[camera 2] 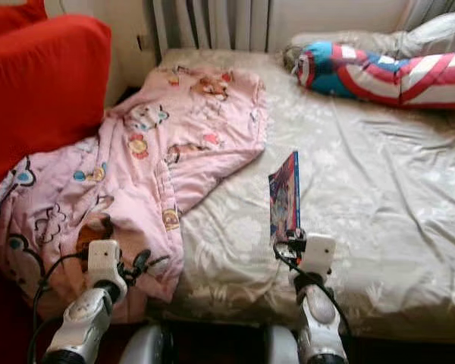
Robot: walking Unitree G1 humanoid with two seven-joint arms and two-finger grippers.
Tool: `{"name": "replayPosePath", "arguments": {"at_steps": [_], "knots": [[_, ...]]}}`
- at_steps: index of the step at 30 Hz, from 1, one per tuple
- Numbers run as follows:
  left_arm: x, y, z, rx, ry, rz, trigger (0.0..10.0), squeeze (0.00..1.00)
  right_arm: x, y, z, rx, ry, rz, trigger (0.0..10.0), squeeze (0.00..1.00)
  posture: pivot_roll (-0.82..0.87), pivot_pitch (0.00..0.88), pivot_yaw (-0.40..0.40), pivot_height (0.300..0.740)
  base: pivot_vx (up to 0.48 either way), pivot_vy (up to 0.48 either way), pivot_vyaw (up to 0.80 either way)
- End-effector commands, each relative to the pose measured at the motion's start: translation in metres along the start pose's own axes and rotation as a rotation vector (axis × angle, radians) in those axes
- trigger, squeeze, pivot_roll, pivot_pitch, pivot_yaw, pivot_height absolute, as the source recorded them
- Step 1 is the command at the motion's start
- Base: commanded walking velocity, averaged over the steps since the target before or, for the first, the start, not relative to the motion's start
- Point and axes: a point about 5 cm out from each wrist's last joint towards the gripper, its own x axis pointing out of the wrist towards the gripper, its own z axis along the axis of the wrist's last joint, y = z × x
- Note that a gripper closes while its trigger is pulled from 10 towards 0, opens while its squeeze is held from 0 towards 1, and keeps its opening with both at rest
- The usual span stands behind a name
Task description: Clean up the room
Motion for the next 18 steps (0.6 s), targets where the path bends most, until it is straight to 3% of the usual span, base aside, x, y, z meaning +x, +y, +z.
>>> {"name": "replayPosePath", "arguments": {"at_steps": [1,6,18], "knots": [[-0.002,0.012,-0.006,-0.002,0.028,0.044,10.0,0.0,0.007,0.007,0.017,-0.024,-0.071,0.035,10.0,0.0,-0.03,0.007,-0.004,0.721,0.0,0.0,0.0],[-0.005,0.016,-0.025,0.048,0.13,0.048,10.0,0.0,0.007,0.01,0.016,-0.017,-0.061,0.038,10.0,0.0,-0.02,0.0,-0.009,0.74,0.0,0.0,0.0],[-0.024,0.025,-0.068,0.041,0.377,0.113,10.0,0.0,0.01,0.018,0.006,0.006,-0.011,0.024,10.0,0.0,-0.03,0.0,0.0,0.74,0.0,0.0,0.0]]}}
